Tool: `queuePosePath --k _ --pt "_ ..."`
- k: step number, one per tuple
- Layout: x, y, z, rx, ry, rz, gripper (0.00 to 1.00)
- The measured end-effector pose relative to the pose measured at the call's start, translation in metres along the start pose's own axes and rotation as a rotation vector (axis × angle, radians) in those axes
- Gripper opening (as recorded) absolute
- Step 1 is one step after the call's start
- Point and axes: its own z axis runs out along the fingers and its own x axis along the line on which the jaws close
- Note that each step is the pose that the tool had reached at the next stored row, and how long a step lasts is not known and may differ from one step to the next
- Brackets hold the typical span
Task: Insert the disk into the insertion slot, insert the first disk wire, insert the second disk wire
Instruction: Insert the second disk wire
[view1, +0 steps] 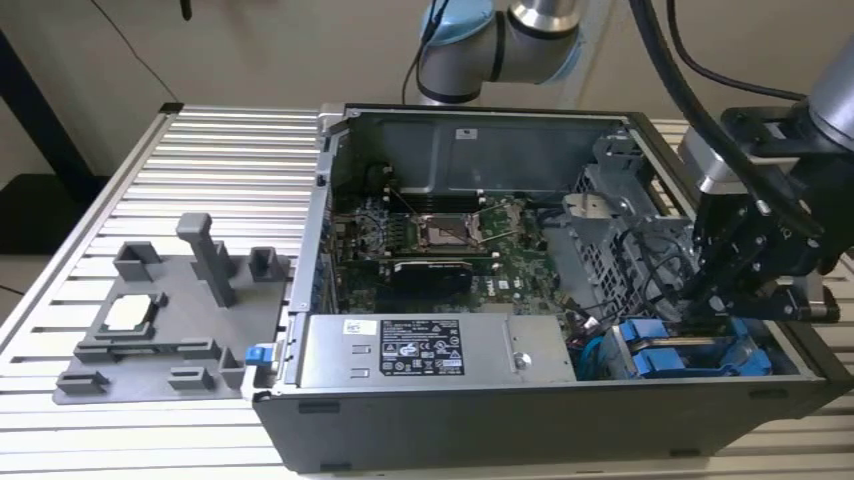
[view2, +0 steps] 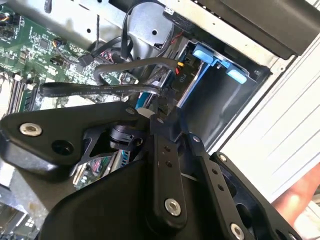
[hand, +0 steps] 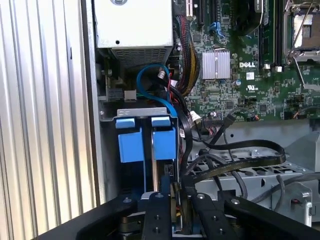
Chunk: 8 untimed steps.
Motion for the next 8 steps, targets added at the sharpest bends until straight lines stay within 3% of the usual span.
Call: queuePosePath --k 7,8 --pt "-0.0022 -0.0005 -0.0264 0.0001 0.0 0.0 0.24" --pt "-0.0023 -0.0006 -0.0278 0.0 0.0001 0.0 0.24"
